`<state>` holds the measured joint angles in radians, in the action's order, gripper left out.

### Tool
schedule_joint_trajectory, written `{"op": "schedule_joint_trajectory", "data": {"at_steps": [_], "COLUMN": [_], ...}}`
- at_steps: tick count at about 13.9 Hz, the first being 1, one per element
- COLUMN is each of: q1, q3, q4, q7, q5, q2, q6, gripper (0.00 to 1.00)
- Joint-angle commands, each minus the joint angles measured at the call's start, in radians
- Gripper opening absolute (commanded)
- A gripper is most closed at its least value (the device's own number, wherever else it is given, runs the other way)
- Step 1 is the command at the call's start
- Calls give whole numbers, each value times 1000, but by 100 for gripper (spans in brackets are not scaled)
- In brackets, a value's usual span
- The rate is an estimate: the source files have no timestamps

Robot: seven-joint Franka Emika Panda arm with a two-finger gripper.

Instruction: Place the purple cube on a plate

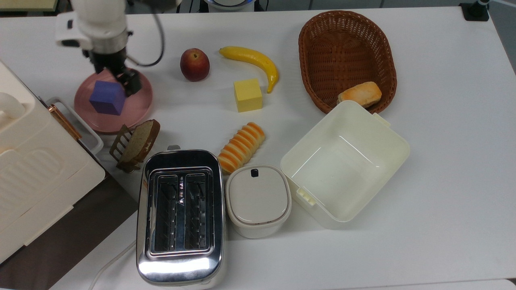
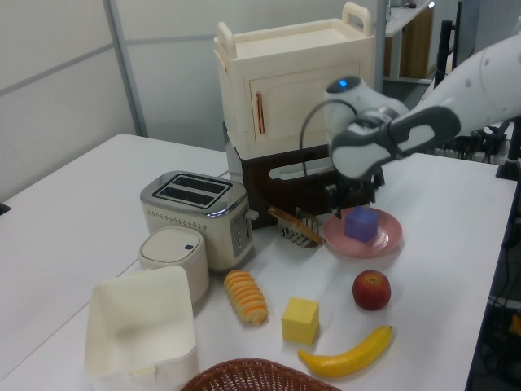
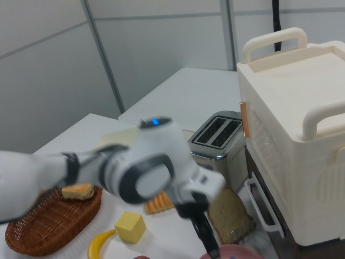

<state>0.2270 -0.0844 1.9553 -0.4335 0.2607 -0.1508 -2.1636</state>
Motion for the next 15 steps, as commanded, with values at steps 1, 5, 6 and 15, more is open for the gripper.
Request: {"op": "schedule_joint_trajectory", "data": {"at_steps": [1,5,6,15], "q1": [-14,-138,-168,-230], "q3": [160,169,138,-5], "q4": [-164,-346,-367,-372], "q7": [111,146,189,418], "q5": [0,-147,-155,-279], "q2": [109,119,129,129], "q6": [371,559,608,625], "gripper": [100,100,100,100]}}
